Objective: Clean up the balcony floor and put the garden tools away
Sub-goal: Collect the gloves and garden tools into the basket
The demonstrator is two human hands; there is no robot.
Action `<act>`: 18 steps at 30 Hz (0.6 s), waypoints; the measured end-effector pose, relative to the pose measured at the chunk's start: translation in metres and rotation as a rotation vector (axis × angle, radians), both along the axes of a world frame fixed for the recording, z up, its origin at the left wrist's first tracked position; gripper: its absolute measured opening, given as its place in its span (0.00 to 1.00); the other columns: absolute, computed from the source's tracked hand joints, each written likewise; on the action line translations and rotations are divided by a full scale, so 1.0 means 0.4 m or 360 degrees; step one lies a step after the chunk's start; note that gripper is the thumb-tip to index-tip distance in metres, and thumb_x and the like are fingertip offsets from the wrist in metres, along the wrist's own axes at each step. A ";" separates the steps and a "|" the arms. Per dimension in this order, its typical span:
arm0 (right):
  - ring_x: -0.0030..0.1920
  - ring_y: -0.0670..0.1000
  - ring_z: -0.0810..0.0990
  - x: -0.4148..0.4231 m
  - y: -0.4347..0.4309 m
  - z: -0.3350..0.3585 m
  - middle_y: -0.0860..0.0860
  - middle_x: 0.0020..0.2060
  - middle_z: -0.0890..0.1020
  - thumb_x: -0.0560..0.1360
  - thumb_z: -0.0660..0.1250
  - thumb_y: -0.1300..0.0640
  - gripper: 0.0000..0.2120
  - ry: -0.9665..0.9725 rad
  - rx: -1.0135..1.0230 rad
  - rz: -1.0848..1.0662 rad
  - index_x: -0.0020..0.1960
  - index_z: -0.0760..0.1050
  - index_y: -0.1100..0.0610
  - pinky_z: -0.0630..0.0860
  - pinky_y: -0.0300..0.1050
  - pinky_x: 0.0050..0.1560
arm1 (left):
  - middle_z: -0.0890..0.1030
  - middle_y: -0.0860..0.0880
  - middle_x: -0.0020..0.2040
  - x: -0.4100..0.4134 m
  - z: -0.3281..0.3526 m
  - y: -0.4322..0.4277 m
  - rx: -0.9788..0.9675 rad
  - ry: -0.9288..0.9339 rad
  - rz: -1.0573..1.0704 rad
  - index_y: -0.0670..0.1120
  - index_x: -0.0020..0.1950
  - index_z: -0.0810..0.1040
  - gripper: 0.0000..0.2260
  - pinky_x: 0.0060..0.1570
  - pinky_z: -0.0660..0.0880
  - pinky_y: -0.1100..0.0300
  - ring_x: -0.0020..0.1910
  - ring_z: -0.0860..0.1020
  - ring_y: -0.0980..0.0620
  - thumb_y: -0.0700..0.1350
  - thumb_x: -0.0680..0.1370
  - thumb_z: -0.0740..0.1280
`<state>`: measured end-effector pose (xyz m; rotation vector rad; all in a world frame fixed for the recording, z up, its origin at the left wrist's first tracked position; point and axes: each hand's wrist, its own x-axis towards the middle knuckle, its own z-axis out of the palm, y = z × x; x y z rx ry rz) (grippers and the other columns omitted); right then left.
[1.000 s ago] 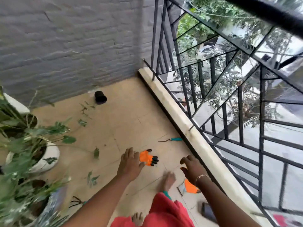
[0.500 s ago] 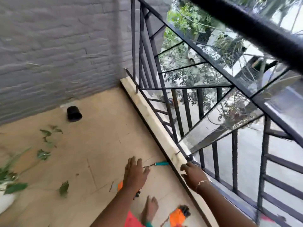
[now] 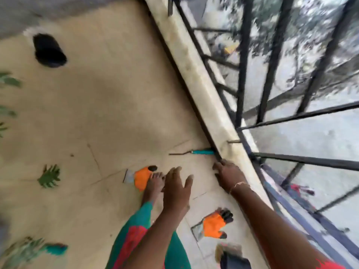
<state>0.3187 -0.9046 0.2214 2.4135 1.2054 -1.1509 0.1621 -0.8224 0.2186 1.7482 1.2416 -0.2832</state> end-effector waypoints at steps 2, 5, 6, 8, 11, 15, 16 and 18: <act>0.62 0.57 0.71 0.002 0.017 -0.127 0.55 0.62 0.72 0.77 0.60 0.56 0.15 0.0014 -0.0026 0.0082 0.63 0.70 0.55 0.69 0.45 0.58 | 0.72 0.38 0.67 0.001 -0.115 0.002 -0.0097 0.0104 0.0006 0.37 0.68 0.70 0.39 0.67 0.55 0.59 0.68 0.69 0.42 0.64 0.69 0.49; 0.61 0.57 0.71 0.010 0.034 -0.305 0.55 0.61 0.72 0.77 0.60 0.56 0.15 -0.0029 -0.0053 0.0188 0.63 0.69 0.55 0.69 0.47 0.57 | 0.67 0.41 0.71 0.011 -0.288 0.010 -0.0118 0.0219 -0.0037 0.40 0.72 0.65 0.32 0.70 0.54 0.57 0.71 0.64 0.45 0.60 0.75 0.56; 0.61 0.57 0.71 0.013 0.036 -0.366 0.55 0.61 0.72 0.77 0.60 0.56 0.15 -0.0043 -0.0063 0.0221 0.63 0.69 0.55 0.69 0.47 0.57 | 0.66 0.41 0.72 0.016 -0.344 0.012 -0.0121 0.0246 -0.0060 0.41 0.73 0.64 0.29 0.70 0.55 0.57 0.72 0.62 0.45 0.57 0.77 0.59; 0.60 0.59 0.71 0.021 0.039 -0.473 0.56 0.60 0.73 0.77 0.60 0.57 0.15 -0.0067 -0.0077 0.0279 0.63 0.69 0.56 0.68 0.48 0.57 | 0.64 0.42 0.73 0.020 -0.439 0.015 -0.0140 0.0294 -0.0058 0.42 0.74 0.62 0.26 0.70 0.55 0.57 0.73 0.60 0.47 0.51 0.79 0.62; 0.59 0.61 0.72 0.039 0.050 -0.611 0.59 0.60 0.73 0.76 0.60 0.62 0.18 -0.0093 -0.0046 0.0322 0.66 0.68 0.58 0.70 0.51 0.57 | 0.63 0.43 0.74 0.004 -0.537 0.001 -0.0173 0.0327 -0.0074 0.42 0.74 0.61 0.25 0.71 0.55 0.57 0.74 0.59 0.47 0.48 0.79 0.62; 0.56 0.62 0.72 0.065 0.066 -0.722 0.60 0.58 0.73 0.74 0.63 0.64 0.20 -0.0204 -0.0014 0.0403 0.66 0.66 0.60 0.70 0.52 0.53 | 0.55 0.46 0.77 -0.022 -0.578 0.004 -0.0225 0.0524 -0.0363 0.45 0.77 0.55 0.27 0.69 0.47 0.60 0.76 0.53 0.49 0.52 0.81 0.58; 0.56 0.63 0.72 0.070 0.069 -0.743 0.61 0.58 0.72 0.74 0.63 0.64 0.20 -0.0224 -0.0012 0.0407 0.65 0.67 0.61 0.70 0.53 0.53 | 0.55 0.47 0.77 -0.022 -0.585 0.013 -0.0203 0.0558 -0.0341 0.46 0.77 0.54 0.26 0.67 0.46 0.61 0.76 0.53 0.49 0.53 0.81 0.57; 0.55 0.63 0.72 0.073 0.075 -0.778 0.61 0.56 0.72 0.74 0.64 0.63 0.19 -0.0252 -0.0021 0.0402 0.64 0.67 0.61 0.70 0.54 0.53 | 0.56 0.49 0.77 -0.012 -0.592 0.036 -0.0187 0.0587 -0.0248 0.47 0.77 0.54 0.26 0.62 0.47 0.63 0.75 0.56 0.50 0.53 0.82 0.56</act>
